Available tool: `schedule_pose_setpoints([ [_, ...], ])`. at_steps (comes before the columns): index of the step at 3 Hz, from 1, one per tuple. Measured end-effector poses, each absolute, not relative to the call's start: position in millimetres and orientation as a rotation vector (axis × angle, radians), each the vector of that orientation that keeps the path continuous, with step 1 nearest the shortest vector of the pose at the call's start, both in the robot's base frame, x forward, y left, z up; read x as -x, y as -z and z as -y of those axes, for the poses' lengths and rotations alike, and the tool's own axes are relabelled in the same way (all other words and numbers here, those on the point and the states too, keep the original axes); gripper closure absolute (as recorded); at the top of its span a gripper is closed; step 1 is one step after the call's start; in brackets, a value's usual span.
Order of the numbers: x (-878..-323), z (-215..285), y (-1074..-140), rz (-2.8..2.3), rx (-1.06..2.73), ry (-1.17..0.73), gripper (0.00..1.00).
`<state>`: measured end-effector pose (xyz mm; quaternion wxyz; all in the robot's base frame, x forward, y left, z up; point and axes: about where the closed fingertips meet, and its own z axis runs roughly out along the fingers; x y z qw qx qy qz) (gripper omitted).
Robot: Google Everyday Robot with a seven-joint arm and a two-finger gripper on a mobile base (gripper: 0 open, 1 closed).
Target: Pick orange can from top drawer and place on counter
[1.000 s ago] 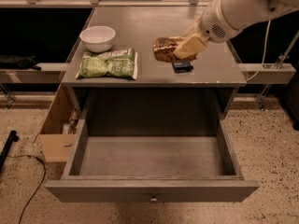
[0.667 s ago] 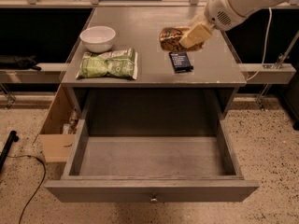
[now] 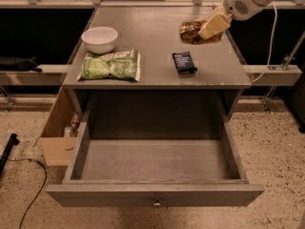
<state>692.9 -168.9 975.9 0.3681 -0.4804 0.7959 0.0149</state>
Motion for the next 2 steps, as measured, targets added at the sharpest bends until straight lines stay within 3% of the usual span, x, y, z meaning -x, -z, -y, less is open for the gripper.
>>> schedule_pose_setpoints([
  [1,-690,167,-984,-2.012,1.233,-0.042,1.00],
  [2,-671,140,-983,-1.920,1.307,-0.171,1.00],
])
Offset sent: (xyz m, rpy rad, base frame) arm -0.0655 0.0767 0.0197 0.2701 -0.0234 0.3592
